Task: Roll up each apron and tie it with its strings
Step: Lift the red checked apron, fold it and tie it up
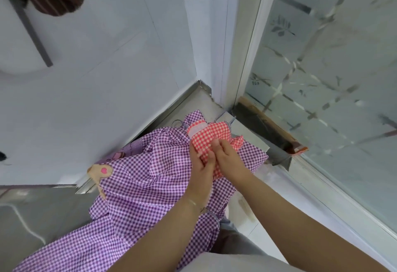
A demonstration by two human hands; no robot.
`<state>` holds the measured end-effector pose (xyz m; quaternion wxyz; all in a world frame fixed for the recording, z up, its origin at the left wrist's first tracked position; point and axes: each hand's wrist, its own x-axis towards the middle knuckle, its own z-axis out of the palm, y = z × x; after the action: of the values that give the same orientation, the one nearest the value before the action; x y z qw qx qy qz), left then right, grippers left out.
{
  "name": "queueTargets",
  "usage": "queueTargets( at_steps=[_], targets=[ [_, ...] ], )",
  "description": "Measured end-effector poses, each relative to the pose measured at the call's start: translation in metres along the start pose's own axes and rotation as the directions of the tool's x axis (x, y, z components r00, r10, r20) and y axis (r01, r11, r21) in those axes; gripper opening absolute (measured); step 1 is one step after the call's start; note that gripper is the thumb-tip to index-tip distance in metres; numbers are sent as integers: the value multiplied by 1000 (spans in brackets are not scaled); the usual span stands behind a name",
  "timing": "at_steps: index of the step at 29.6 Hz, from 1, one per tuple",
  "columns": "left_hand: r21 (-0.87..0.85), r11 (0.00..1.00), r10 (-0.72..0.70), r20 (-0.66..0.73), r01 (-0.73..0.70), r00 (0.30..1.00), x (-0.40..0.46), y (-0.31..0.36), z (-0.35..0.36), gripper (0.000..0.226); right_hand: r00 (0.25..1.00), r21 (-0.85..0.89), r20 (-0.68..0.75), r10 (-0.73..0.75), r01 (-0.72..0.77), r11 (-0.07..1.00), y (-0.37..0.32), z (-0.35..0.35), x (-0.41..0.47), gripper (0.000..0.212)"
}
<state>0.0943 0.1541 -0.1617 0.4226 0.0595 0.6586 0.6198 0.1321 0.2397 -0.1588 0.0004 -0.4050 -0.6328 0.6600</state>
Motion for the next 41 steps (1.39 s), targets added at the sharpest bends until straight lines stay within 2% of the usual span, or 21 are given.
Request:
queueTargets(
  at_steps=[3, 7, 10, 12, 14, 17, 19, 21, 24, 25, 27, 28, 30, 31, 32, 33, 35, 38, 41],
  targets=[
    [86, 996, 10, 0, -10, 1000, -6, 11, 1, 66, 1000, 3, 25, -13, 13, 1000, -11, -4, -9, 32],
    [73, 997, -21, -167, 34, 986, -6, 25, 4, 51, 998, -10, 38, -53, 53, 999, -17, 1, -21, 47],
    [28, 994, -96, -176, 103, 980, -7, 35, 2, 52, 998, 13, -6, -69, 69, 998, -20, 3, -29, 48],
    [-114, 987, -135, -165, 117, 977, -12, 41, 3, 52, 997, 76, -59, -51, 55, 996, -27, 3, -34, 45],
    [-184, 978, -125, -162, 94, 979, -17, 43, 5, 52, 993, 152, -113, -16, 33, 988, -30, 5, -36, 44],
    [-144, 989, -55, -129, 36, 990, -30, 44, 7, 67, 988, 346, -151, 42, 13, 938, -36, 11, -46, 42],
    [-116, 993, -22, -125, 7, 992, -33, 46, 7, 71, 990, 452, -103, 93, -37, 891, -40, 11, -47, 44],
    [-79, 995, 40, -160, -53, 986, -36, 48, 7, 60, 995, 386, -65, 80, -49, 921, -48, 8, -52, 37],
    [150, 970, 225, -231, -194, 947, -42, 57, 6, 46, 991, 65, -131, -34, 43, 997, -64, 0, -55, 28],
    [260, 934, 309, -237, -246, 921, -43, 59, 4, 45, 986, 13, -155, -67, 70, 997, -67, -1, -54, 30],
    [510, 804, 455, -192, -307, 870, -47, 67, -2, 49, 987, 55, -151, -55, 64, 996, -71, 3, -57, 35],
    [645, 700, 513, -153, -308, 845, -50, 70, -7, 54, 993, 119, -112, -37, 51, 992, -75, 7, -63, 37],
    [852, 410, 629, -6, -325, 777, -51, 71, -10, 62, 999, 261, -4, -42, 42, 964, -79, 14, -69, 50],
    [896, 267, 670, 93, -355, 737, -50, 69, -12, 63, 997, 343, 37, -61, 44, 938, -80, 17, -71, 56],
    [909, 164, 677, 179, -383, 714, -53, 70, -12, 65, 996, 441, 55, -73, 41, 897, -83, 18, -73, 57],
    [904, 117, 656, 241, -412, 715, -55, 71, -12, 68, 995, 543, 64, -71, 25, 839, -85, 18, -73, 54],
    [868, 147, 593, 306, -475, 744, -59, 77, -16, 72, 997, 650, 66, -27, -23, 759, -88, 17, -70, 50],
    [804, 241, 560, 342, -543, 755, -57, 90, -28, 63, 993, 702, 121, -12, -77, 708, -87, 13, -64, 48],
    [681, 464, 549, 280, -566, 787, -56, 95, -35, 54, 992, 725, 123, -34, -67, 685, -85, 13, -63, 54]
  ],
)
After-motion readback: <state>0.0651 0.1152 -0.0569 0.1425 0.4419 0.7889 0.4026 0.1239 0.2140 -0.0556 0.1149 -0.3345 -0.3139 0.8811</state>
